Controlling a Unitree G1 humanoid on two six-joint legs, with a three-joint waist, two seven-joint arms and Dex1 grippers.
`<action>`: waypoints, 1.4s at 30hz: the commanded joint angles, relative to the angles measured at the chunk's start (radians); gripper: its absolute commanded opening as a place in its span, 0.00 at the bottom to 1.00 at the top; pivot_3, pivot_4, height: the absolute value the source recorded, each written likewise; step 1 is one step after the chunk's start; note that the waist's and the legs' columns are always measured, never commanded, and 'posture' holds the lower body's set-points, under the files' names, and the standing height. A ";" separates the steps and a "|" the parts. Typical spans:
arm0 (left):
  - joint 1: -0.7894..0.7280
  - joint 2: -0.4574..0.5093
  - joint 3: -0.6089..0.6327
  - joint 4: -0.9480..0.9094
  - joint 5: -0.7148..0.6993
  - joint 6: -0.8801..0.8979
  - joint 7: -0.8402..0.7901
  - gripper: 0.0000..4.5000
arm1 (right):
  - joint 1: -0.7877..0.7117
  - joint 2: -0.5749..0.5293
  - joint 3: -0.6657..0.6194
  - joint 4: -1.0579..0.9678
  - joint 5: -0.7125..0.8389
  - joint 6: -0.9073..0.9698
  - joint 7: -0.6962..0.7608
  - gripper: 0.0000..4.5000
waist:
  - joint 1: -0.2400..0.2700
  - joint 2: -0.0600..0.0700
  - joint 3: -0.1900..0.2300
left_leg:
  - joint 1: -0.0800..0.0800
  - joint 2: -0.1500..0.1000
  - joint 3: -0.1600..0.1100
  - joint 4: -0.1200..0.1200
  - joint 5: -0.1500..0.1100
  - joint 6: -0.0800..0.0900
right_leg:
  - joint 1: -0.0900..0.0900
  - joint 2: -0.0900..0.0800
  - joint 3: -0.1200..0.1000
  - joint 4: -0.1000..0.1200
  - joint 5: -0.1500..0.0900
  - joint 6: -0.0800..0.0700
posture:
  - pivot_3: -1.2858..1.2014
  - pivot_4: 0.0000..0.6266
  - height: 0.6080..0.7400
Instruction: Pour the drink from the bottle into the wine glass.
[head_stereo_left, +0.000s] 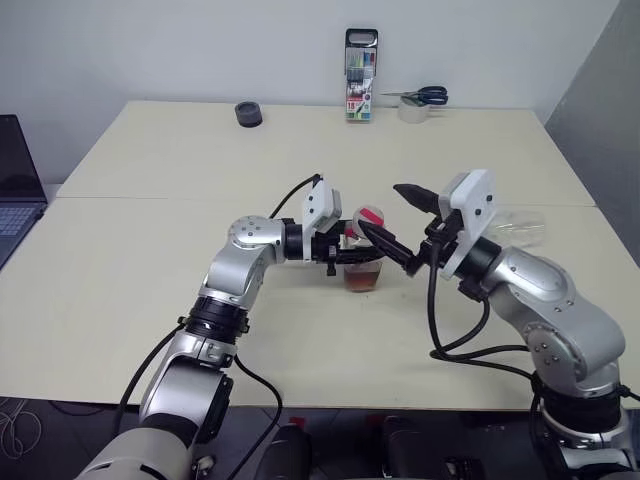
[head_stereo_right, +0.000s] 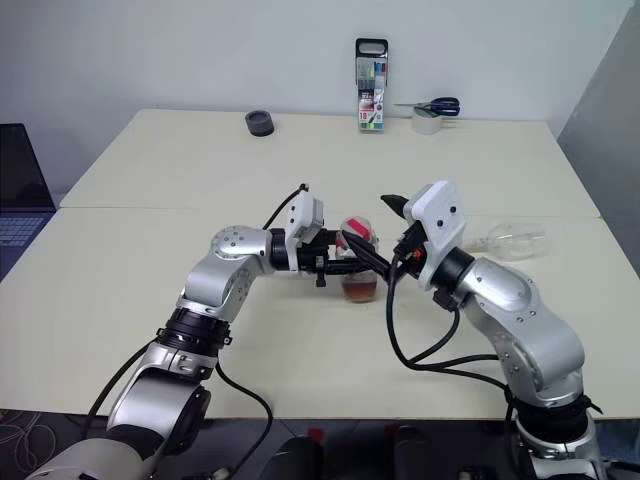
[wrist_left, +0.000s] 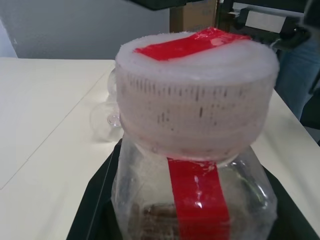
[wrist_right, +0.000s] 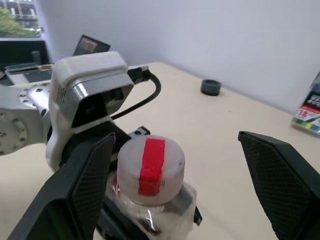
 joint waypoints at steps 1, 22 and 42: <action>-0.038 -0.005 0.021 -0.009 -0.015 -0.023 0.000 0.40 | 0.016 0.021 0.033 -0.037 -0.040 -0.011 -0.048 0.93 | 0.000 0.000 0.000 | 0.000 0.000 0.000 0.000 0.000 0.000 | 0.000 0.000 0.000 0.000 0.000 0.000 | 0.52 0.24 1.00; -0.045 0.001 0.019 0.018 -0.007 -0.053 -0.009 0.40 | 0.005 0.109 0.081 0.002 -0.095 -0.027 -0.085 0.93 | -0.001 0.000 0.000 | 0.000 0.000 0.001 0.000 0.000 0.000 | -0.001 0.000 0.001 0.000 0.000 0.000 | 0.52 0.24 1.00; -0.035 0.009 0.011 0.008 -0.006 -0.057 -0.014 0.40 | 0.000 0.146 0.081 0.015 -0.096 -0.045 -0.043 0.41 | -0.002 0.000 0.000 | 0.000 0.000 0.001 0.000 0.000 0.000 | -0.001 0.000 0.001 0.001 0.000 0.000 | 0.52 0.24 1.00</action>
